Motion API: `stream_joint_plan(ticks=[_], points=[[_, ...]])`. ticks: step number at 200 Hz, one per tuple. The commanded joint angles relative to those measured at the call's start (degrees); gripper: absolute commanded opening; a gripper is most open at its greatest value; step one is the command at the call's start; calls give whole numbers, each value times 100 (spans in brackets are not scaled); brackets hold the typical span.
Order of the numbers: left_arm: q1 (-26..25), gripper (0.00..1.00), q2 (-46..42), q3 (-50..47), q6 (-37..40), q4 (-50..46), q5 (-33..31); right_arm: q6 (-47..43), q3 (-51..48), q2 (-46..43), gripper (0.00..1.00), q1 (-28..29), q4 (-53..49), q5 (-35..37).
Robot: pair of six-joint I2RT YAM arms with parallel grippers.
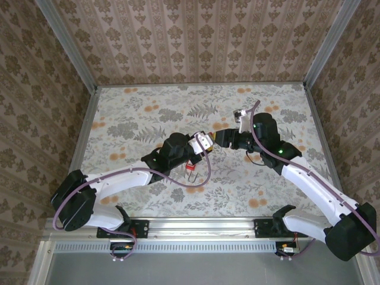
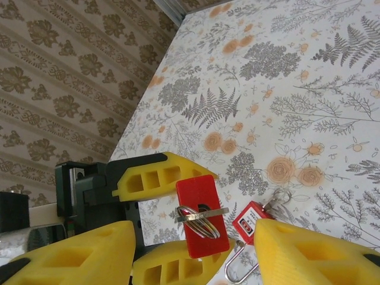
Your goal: Unlock with the key
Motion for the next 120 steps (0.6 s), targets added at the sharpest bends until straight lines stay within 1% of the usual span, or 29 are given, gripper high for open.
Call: stream_joint_plan(ticks=[1,32,72,97,114,120], points=[[-11,15,16,220,-17,129,123,47,-162,84,59,37,119,-108],[-14,15,21,234,-40,127,149,170,-326,200,60,46,372,-148],[-13,15,108,323,-44,59,200,167,-284,420,60,132,508,-250],[-12,15,163,351,-57,47,271,189,-268,511,58,194,599,-238],[-17,15,191,352,-79,41,312,210,-259,548,53,204,643,-227],[-17,15,198,352,-86,41,317,219,-258,563,50,212,655,-193]])
